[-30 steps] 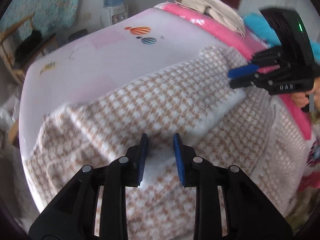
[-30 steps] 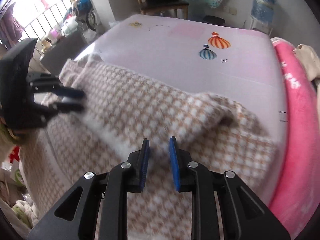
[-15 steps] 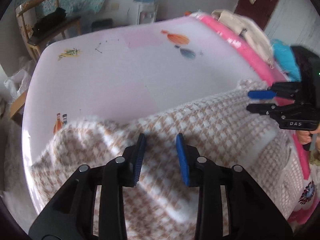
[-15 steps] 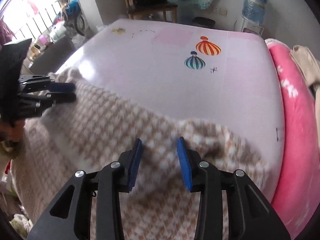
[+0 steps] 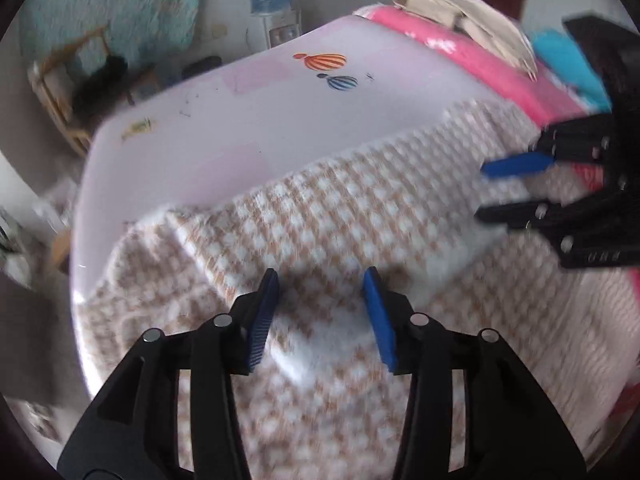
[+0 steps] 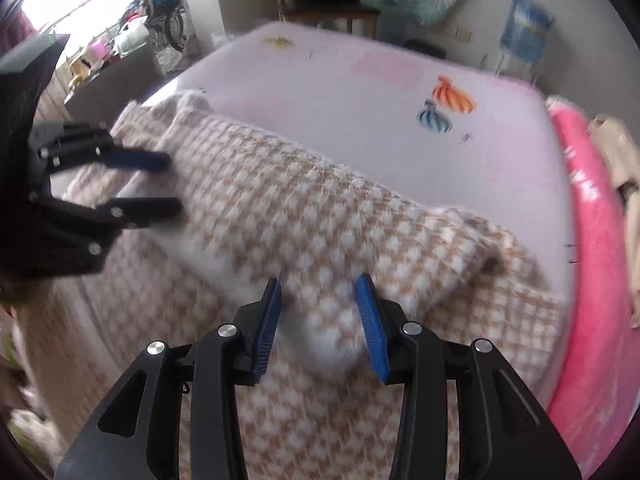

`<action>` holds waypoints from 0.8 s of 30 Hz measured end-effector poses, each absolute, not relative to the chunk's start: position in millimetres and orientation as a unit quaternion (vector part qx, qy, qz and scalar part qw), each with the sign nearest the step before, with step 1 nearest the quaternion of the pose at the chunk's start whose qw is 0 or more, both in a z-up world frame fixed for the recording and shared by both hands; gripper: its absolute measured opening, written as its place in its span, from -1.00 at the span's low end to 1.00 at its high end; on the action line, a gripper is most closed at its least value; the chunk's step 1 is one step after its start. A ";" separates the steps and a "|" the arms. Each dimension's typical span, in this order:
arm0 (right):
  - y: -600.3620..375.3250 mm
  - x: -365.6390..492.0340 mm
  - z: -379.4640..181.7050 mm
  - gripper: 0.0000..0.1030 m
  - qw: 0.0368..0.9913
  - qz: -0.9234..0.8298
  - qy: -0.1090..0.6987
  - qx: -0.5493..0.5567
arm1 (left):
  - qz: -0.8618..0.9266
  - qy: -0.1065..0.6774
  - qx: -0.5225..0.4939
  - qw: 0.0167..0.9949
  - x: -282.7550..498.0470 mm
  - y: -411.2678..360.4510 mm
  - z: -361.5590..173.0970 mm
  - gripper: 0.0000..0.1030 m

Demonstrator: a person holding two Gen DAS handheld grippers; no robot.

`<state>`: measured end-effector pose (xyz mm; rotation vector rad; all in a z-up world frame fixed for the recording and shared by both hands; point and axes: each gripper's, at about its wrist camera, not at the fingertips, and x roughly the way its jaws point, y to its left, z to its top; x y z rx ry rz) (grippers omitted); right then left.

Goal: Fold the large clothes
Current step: 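Carry the lifted hem over the coat body with both grippers and release, then grasp the white trim of the folded coat with the left gripper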

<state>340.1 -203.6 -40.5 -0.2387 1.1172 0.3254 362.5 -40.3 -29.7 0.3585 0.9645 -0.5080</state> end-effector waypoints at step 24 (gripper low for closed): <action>-174.4 159.8 -22.6 0.43 0.858 0.139 0.494 -0.013 | -0.095 0.439 0.043 0.892 172.7 72.9 -3.8 0.60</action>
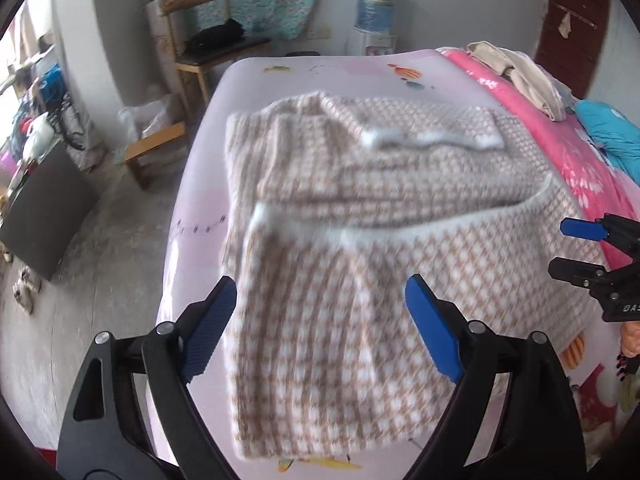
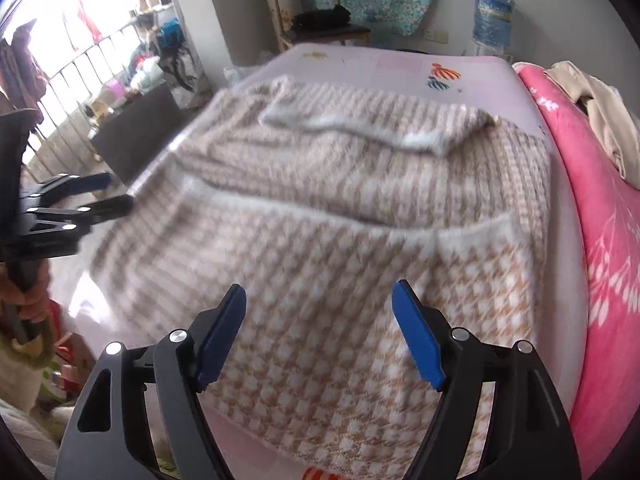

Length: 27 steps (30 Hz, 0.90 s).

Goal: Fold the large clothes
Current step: 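Grasp the white trim of the folded coat with the left gripper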

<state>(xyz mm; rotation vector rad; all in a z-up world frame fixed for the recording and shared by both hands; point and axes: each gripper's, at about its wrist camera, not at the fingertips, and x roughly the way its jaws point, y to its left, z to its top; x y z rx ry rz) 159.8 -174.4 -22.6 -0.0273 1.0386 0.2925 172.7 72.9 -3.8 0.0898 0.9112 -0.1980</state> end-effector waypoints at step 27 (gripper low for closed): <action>-184.1 158.6 -48.8 0.48 0.842 0.153 0.517 0.019 | -0.193 0.474 -0.119 0.851 246.6 138.9 -59.0 -0.39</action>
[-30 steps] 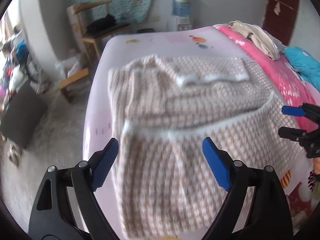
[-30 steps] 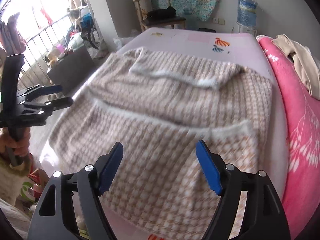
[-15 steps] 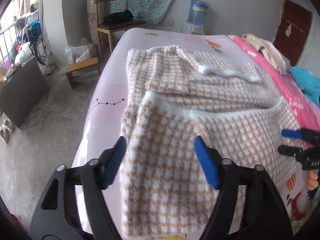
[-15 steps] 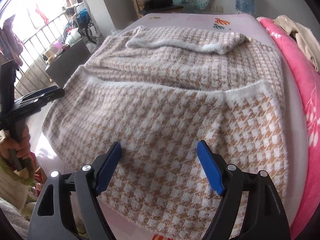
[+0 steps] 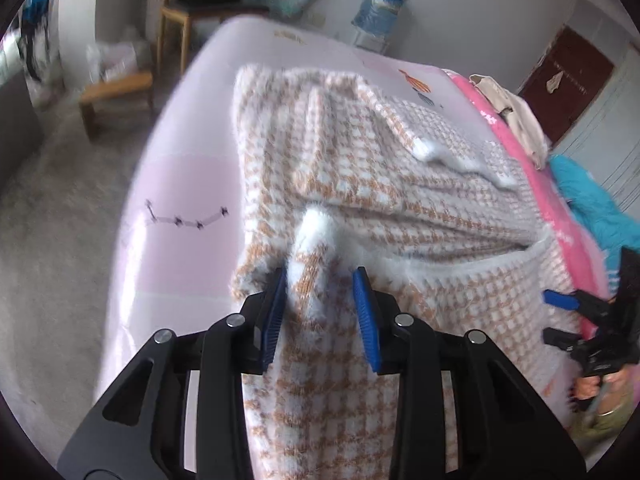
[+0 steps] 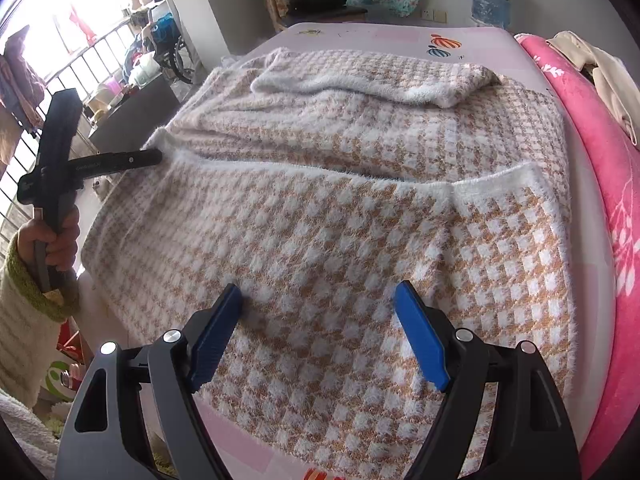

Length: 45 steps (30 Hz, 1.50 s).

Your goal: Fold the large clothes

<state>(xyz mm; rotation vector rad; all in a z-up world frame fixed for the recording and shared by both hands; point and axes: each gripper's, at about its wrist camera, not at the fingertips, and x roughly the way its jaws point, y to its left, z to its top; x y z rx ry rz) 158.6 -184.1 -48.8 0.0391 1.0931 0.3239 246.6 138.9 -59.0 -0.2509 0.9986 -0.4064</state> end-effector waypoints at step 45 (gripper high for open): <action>-304.8 206.5 -49.8 -0.24 0.811 0.110 0.565 0.100 | -0.036 0.453 0.134 0.881 217.4 51.7 -55.5 -0.43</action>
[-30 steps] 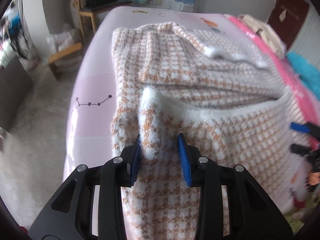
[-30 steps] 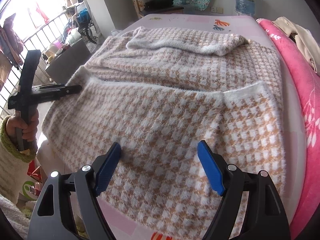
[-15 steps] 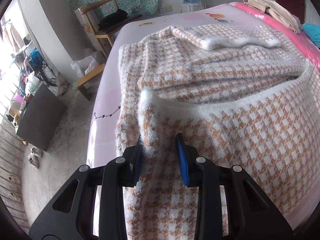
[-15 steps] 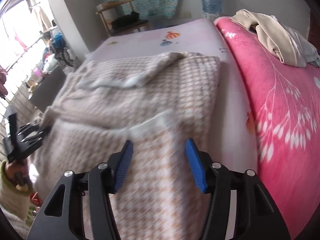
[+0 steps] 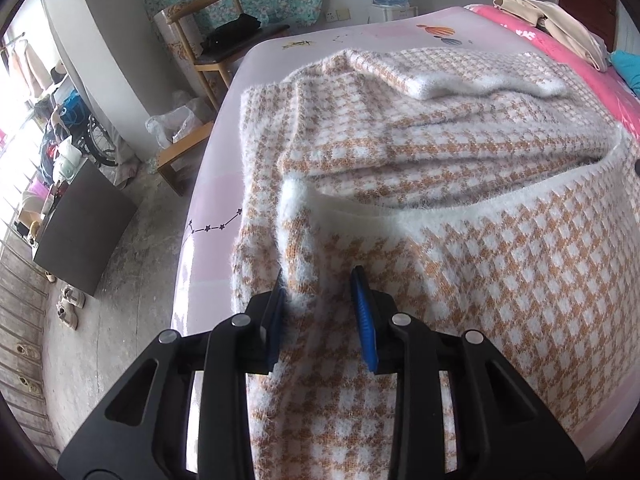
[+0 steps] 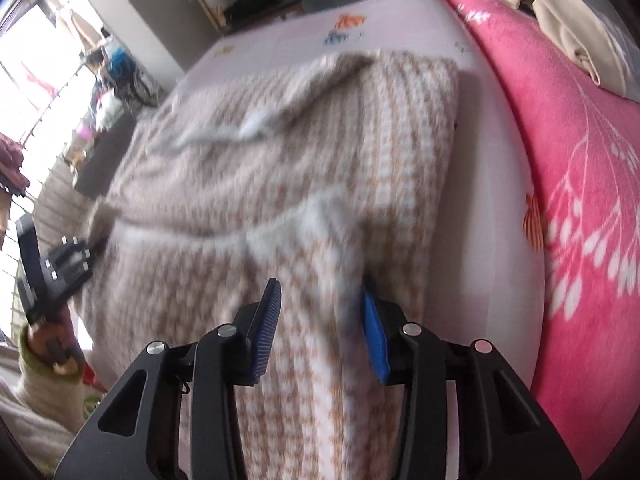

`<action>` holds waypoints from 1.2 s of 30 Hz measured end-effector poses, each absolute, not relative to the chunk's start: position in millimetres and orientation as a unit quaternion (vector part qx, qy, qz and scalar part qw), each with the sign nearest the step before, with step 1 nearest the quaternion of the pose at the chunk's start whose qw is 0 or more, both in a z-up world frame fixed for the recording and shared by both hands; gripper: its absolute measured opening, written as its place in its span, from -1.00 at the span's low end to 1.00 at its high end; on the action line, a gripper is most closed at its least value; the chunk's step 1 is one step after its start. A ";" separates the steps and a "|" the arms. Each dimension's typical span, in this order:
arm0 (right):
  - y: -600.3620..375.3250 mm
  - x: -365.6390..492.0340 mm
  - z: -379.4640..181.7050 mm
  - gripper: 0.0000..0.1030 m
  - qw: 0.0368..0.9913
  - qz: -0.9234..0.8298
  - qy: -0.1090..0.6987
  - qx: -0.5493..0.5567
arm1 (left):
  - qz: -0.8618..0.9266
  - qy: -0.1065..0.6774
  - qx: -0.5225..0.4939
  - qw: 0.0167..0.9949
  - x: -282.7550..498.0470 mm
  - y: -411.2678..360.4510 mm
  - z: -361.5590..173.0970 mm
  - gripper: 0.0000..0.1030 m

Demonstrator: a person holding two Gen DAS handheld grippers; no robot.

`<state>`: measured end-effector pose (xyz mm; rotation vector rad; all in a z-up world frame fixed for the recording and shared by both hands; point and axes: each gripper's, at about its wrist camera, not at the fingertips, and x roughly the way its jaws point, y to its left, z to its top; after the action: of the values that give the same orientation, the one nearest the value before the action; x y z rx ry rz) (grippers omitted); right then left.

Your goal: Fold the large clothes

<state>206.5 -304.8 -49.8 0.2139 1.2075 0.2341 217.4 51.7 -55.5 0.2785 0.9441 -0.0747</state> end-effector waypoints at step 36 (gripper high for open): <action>-266.9 186.2 -37.5 -0.84 0.832 0.058 0.552 -0.016 | -0.018 0.433 0.124 0.893 215.4 53.1 -55.0 -0.60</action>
<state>186.2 -266.9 -37.5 -0.0337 1.1694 0.1224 215.4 53.1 -55.0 0.2571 0.8979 -0.0383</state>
